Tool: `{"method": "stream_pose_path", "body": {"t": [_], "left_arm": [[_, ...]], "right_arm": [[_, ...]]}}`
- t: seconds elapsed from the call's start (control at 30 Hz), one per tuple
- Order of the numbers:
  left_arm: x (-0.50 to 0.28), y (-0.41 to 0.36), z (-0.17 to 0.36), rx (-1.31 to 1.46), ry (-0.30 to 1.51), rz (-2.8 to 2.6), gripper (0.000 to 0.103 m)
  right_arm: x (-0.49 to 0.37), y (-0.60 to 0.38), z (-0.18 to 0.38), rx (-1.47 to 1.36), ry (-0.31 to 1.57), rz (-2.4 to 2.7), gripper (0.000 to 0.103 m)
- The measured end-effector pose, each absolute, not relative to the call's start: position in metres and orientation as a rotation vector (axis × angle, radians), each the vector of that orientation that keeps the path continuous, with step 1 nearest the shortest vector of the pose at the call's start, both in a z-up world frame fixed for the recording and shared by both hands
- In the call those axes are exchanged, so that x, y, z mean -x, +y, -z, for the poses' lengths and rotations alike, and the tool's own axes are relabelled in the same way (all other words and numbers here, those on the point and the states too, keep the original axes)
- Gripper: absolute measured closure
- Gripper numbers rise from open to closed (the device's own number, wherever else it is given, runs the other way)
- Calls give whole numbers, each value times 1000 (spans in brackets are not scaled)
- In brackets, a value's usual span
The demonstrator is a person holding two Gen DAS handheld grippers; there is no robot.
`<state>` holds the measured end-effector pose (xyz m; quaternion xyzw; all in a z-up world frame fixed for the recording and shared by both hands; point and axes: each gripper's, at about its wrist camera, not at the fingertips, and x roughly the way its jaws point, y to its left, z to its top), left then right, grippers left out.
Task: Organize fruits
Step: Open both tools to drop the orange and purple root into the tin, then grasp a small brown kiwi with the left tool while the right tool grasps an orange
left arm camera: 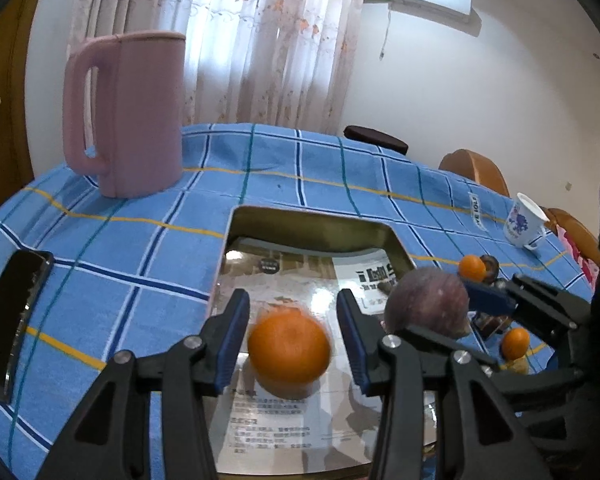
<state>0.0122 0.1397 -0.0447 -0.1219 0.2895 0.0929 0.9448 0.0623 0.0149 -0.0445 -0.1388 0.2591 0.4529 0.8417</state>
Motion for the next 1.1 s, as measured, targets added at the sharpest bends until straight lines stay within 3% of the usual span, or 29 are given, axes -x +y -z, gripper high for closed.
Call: {"method": "stream_pose_path", "body": {"t": [0.17, 0.23, 0.3, 0.33, 0.57, 0.93, 1.1], "left_arm": [[-6, 143, 40, 239, 573, -211, 44], [-1, 143, 35, 239, 553, -211, 33], [6, 140, 28, 247, 517, -205, 9], [9, 137, 24, 243, 496, -202, 7], [12, 91, 15, 206, 468, -96, 6], [-16, -3, 32, 85, 610, 99, 6], [-28, -37, 40, 31, 670, 165, 23]], "right_arm": [[-60, 14, 44, 275, 529, -971, 44], [-57, 9, 41, 265, 518, -959, 36], [-54, 1, 37, 268, 494, -938, 33], [-52, -6, 35, 270, 486, -921, 33], [-57, -92, 31, 176, 515, -747, 33], [-77, -179, 46, 31, 568, -509, 33], [-79, -192, 52, -20, 587, -495, 33]]}}
